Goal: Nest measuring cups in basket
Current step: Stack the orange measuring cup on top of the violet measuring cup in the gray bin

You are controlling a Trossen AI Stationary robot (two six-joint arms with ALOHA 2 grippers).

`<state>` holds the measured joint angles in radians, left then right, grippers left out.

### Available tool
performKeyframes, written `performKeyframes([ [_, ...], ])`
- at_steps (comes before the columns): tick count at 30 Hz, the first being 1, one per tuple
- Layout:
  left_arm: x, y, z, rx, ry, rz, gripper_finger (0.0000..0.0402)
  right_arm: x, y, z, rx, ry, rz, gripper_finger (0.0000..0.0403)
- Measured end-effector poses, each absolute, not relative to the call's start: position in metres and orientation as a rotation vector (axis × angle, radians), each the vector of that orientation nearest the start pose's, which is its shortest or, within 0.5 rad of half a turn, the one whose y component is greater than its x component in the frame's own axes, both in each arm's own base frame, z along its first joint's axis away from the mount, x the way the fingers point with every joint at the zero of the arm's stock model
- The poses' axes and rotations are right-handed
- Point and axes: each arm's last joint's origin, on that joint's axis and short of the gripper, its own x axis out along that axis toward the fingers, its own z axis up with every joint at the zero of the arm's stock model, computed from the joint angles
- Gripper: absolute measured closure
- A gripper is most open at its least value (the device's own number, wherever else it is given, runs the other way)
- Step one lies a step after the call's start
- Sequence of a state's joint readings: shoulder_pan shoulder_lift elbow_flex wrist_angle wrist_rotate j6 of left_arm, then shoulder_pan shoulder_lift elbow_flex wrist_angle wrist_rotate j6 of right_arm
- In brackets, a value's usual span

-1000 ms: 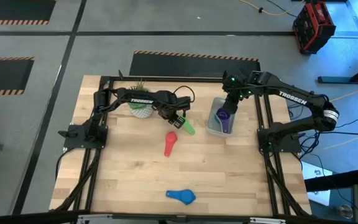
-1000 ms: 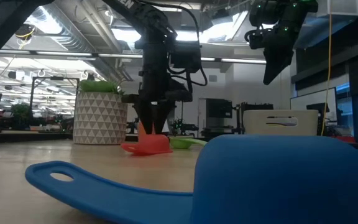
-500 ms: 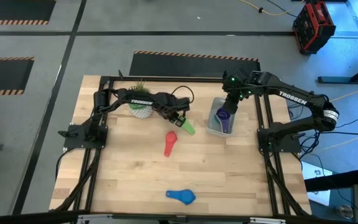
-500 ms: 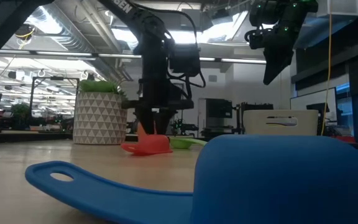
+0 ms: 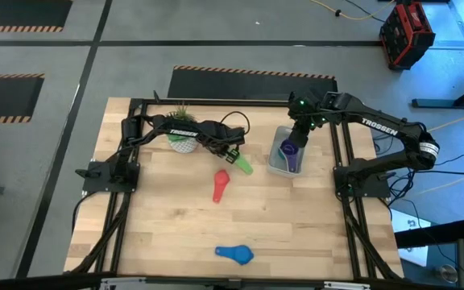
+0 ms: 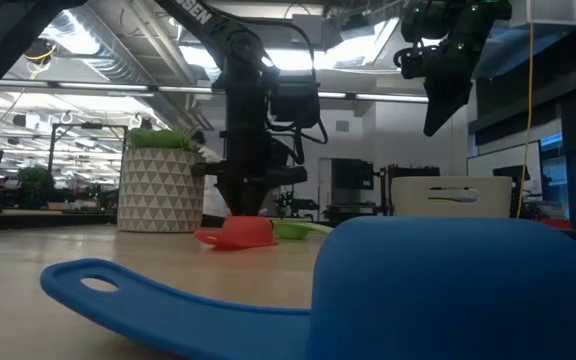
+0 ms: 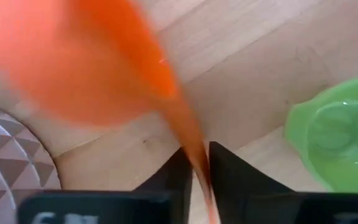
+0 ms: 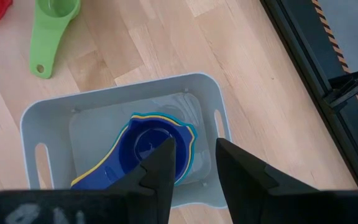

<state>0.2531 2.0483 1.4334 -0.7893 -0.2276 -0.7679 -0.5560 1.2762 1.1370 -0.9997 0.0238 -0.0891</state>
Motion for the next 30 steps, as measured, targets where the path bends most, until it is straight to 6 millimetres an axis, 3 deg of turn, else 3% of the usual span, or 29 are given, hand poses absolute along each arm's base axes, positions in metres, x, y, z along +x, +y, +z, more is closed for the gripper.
performKeyframes([
  [3, 0.378, 0.105, 0.151, -0.623, 1.19, 0.911, 0.0392, 0.199, -0.125, 0.294, 0.226, 1.132, -0.464, 0.0283],
  [12, 0.394, 0.101, 0.169, -0.517, 1.131, 0.839, 0.0397, 0.207, -0.129, 0.299, 0.172, 1.036, -0.467, 0.0283],
  [22, 0.428, 0.087, 0.234, -0.321, 0.989, 0.638, 0.0399, 0.218, -0.136, 0.307, -0.008, 0.916, -0.422, 0.0283],
  [30, 0.439, 0.085, 0.273, -0.259, 0.889, 0.573, 0.0399, 0.221, -0.133, 0.309, -0.035, 0.874, -0.288, 0.0283],
])
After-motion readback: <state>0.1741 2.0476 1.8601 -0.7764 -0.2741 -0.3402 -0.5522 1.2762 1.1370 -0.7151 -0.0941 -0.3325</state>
